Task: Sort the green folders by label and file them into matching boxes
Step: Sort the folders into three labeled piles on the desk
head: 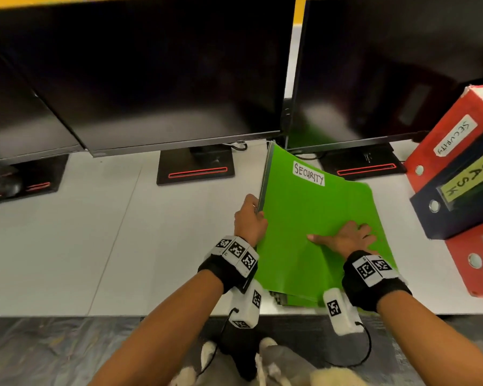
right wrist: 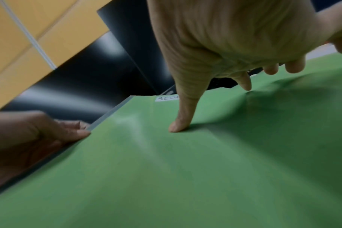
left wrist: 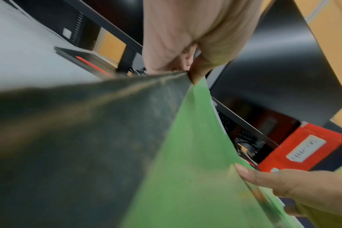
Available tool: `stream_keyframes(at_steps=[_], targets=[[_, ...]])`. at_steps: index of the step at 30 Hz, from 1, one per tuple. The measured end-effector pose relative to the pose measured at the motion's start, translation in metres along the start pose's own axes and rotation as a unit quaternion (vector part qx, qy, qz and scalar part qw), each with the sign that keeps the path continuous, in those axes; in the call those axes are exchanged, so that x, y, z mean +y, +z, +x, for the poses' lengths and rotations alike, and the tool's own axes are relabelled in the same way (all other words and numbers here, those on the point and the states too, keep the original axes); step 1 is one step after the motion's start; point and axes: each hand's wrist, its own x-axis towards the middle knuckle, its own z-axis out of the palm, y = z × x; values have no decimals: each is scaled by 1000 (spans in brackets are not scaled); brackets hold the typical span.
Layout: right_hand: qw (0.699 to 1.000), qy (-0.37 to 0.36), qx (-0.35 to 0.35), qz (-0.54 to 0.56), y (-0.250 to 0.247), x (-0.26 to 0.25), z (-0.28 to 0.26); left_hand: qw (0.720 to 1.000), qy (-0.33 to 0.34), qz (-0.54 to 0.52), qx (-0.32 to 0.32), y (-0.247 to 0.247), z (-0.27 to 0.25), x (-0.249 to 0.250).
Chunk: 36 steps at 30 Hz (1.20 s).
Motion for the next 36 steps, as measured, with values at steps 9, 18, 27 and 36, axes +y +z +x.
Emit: stream_keyframes(at_steps=[9,18,27,36], targets=[[962,-184,-19,201,67,-124,-47,991,-69,-8,116,-165,27,-86],[944,-259,-177,99,192,-253,-109,947,-219,74,221,-305,32,-204],[924,-292,-242,-46,253,-301,-151,906,-342,190,160,-342,40,-271],[893,-356,-211,-179,256,-294,-163,904,-345,248,50,-323,40,-277]])
